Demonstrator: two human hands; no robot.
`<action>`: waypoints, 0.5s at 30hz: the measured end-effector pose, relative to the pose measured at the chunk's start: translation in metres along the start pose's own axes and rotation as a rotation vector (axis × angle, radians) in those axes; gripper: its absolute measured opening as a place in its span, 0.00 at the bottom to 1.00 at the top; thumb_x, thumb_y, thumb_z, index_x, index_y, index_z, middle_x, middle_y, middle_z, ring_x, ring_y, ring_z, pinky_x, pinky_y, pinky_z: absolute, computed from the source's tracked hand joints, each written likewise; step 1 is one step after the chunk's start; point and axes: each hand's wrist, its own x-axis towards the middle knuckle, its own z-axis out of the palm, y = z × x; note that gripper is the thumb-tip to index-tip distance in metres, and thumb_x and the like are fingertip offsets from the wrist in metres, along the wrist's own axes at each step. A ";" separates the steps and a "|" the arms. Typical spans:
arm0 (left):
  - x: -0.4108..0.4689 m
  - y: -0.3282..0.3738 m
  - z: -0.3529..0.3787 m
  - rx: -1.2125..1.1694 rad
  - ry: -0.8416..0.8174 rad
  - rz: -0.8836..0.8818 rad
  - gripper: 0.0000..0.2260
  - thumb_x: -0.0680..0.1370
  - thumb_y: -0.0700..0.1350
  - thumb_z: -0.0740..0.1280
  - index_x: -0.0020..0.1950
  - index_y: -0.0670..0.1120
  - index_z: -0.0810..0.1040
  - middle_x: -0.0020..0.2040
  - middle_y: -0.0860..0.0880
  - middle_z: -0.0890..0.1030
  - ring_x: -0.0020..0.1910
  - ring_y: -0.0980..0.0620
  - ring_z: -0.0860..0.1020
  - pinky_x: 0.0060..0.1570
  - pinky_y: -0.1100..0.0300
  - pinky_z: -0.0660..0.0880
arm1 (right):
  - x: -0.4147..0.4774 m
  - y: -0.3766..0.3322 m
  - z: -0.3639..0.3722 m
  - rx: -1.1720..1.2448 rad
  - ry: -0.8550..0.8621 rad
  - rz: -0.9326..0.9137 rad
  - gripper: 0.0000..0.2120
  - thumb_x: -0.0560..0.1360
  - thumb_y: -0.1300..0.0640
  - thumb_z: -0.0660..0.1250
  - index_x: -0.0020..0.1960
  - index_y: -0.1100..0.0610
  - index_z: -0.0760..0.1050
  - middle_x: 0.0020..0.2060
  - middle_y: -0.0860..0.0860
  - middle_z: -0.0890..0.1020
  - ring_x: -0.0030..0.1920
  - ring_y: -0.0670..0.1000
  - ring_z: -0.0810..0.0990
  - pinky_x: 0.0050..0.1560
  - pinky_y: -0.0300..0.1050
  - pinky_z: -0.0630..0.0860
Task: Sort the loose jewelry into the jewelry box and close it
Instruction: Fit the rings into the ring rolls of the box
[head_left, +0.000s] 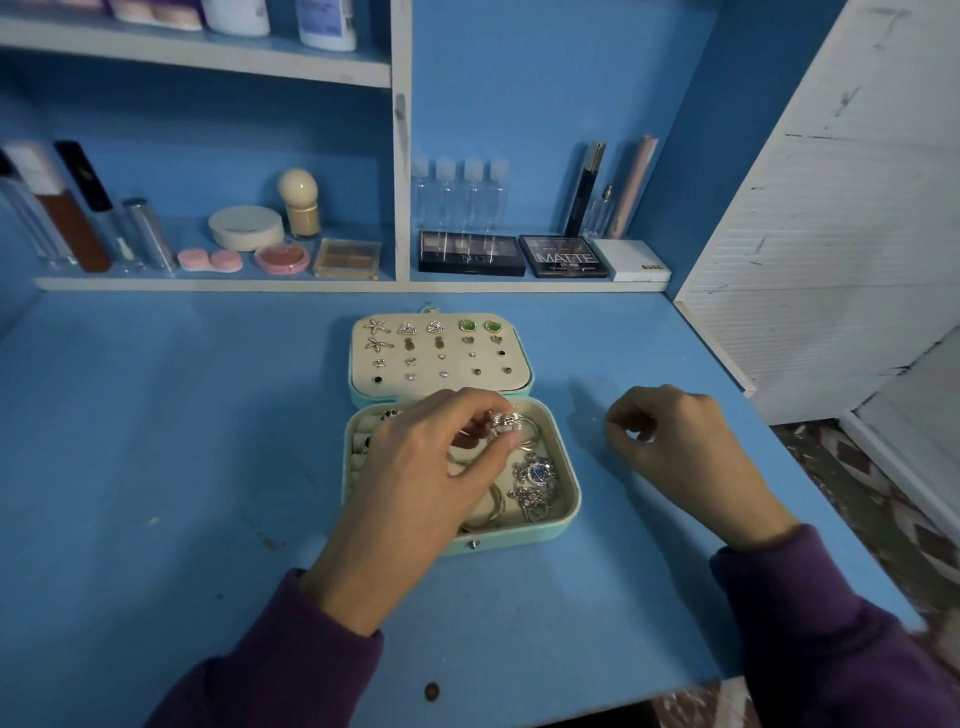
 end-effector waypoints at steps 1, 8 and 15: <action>-0.001 -0.002 -0.005 0.008 -0.003 -0.010 0.08 0.72 0.47 0.71 0.49 0.47 0.83 0.40 0.55 0.82 0.39 0.60 0.80 0.43 0.65 0.77 | 0.000 -0.005 0.000 0.041 0.018 -0.014 0.05 0.69 0.63 0.71 0.37 0.55 0.79 0.31 0.48 0.78 0.33 0.42 0.75 0.40 0.28 0.69; -0.012 -0.030 -0.053 0.051 0.054 -0.114 0.07 0.72 0.50 0.73 0.50 0.52 0.83 0.43 0.60 0.82 0.41 0.61 0.80 0.44 0.75 0.73 | 0.003 -0.052 0.006 0.425 -0.042 -0.196 0.01 0.72 0.59 0.72 0.42 0.54 0.82 0.36 0.47 0.82 0.39 0.45 0.78 0.42 0.33 0.73; -0.022 -0.045 -0.069 0.000 0.130 -0.151 0.08 0.73 0.57 0.66 0.50 0.62 0.79 0.47 0.61 0.82 0.44 0.60 0.79 0.42 0.70 0.73 | 0.007 -0.087 0.047 0.372 -0.106 -0.416 0.09 0.73 0.50 0.65 0.45 0.53 0.82 0.37 0.41 0.78 0.40 0.37 0.71 0.42 0.31 0.69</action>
